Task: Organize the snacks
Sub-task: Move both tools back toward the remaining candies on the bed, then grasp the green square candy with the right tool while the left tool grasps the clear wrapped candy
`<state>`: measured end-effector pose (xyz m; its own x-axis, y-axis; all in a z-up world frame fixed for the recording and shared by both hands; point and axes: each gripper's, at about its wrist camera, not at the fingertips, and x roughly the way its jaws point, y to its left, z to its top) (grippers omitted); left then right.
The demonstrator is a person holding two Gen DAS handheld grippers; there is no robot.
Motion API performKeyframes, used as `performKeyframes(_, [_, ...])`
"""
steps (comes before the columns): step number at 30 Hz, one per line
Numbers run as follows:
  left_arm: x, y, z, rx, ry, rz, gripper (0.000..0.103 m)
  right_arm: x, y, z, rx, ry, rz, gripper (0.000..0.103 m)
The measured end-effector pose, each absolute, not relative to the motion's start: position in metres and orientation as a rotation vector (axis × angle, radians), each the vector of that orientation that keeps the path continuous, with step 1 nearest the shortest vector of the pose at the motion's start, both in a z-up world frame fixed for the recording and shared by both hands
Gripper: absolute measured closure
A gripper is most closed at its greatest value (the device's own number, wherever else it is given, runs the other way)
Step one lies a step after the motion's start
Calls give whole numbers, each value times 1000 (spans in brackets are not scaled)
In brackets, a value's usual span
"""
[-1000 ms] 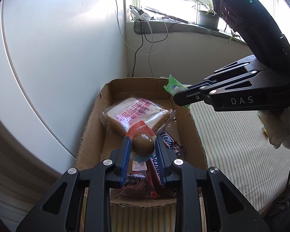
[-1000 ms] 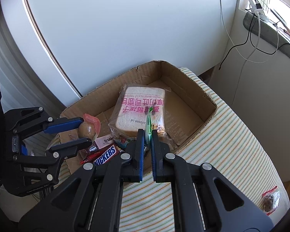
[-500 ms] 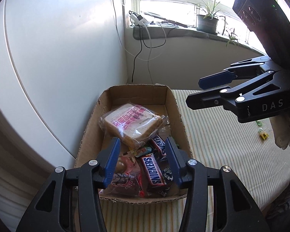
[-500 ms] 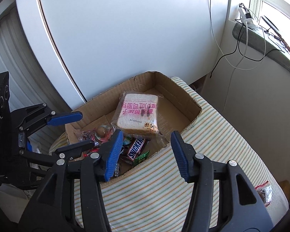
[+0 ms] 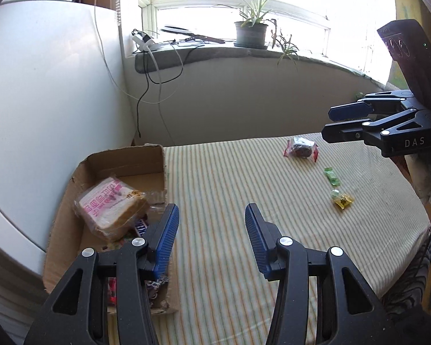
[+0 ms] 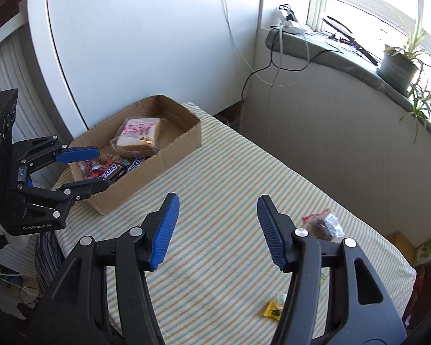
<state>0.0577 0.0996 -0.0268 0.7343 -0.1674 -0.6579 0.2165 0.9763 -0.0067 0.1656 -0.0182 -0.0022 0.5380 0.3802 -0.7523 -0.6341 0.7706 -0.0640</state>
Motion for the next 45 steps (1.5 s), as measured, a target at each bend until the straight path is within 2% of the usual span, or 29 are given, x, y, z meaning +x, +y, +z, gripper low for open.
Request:
performKeyframes(9, [77,2,-51,76,781,-412,56,180,-146,-37,-288,941,451,44])
performKeyframes(16, [95,-56,-81,50,867,-520,56,208,-183,-74,-185,1048,455,44])
performKeyframes(18, [102,-68,-89,40,890,-536,56,216,-185,-87,-166,1070,445,51])
performKeyframes(20, [109,-79,-95,55,902,-550,62,225,-184,-98,-128,1103,451,61])
performKeyframes(23, [121,-89,-102,48,922,-569,64,235,-183,-111,-86,1130,462,67])
performKeyframes(30, [133,-103,-117,69,957,-606,68,244,-178,-128,-57,1190,466,70])
performKeyframes(32, [134,-107,-120,78,963,-608,73,245,-176,-131,-67,1199,462,70])
performKeyframes(34, [133,-110,-122,88,959,-605,75,249,-174,-136,-76,1208,449,76])
performKeyframes(42, [129,-112,-122,118,935,-594,79,251,-169,-138,-139,1207,439,80])
performKeyframes(45, [126,-108,-121,105,926,-585,79,251,-170,-137,-142,1198,431,90])
